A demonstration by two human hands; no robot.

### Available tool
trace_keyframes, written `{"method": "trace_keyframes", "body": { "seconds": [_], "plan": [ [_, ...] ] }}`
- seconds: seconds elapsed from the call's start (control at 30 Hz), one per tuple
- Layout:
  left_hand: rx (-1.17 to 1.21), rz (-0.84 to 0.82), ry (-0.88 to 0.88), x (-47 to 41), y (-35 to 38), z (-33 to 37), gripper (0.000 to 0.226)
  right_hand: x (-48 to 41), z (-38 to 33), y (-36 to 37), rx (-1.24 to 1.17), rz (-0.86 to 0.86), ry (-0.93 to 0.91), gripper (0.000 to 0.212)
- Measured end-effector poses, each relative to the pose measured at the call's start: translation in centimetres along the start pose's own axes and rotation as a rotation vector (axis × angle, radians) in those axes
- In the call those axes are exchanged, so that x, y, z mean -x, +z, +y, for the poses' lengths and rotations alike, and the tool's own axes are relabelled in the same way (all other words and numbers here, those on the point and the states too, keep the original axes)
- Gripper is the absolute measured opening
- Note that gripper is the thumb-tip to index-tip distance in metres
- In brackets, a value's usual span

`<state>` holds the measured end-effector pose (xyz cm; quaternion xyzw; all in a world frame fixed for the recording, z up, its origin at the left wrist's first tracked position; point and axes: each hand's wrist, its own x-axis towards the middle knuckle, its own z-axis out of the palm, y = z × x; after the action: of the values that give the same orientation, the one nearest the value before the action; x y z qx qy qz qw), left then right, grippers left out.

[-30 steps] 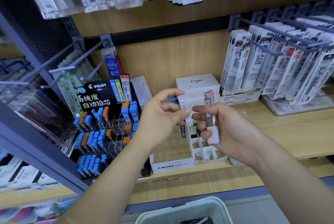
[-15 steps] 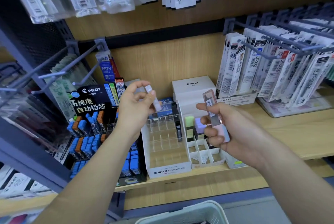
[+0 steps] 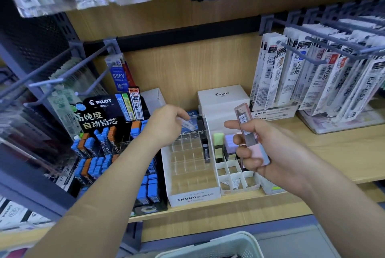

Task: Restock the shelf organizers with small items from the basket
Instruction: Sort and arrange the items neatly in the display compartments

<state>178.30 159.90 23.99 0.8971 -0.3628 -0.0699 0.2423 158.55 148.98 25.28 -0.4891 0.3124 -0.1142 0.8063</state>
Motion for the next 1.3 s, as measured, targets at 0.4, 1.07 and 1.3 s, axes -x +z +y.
{"method": "trace_keyframes", "body": {
  "seconds": [0.4, 1.07, 1.3],
  "plan": [
    [-0.061, 0.043, 0.133, -0.7, 0.6, 0.2, 0.024, 0.2, 0.1, 0.3, -0.049, -0.014, 0.001, 0.028],
    [-0.039, 0.203, 0.246, -1.4, 2.1, -0.1, 0.015, 0.2, 0.0, -1.8, 0.582, 0.195, -0.309, 0.009],
    [-0.051, 0.233, 0.28, -1.3, 2.5, -0.7, 0.015, 0.1, -0.2, -2.1, 0.35, 0.179, -0.337, 0.015]
  ]
}}
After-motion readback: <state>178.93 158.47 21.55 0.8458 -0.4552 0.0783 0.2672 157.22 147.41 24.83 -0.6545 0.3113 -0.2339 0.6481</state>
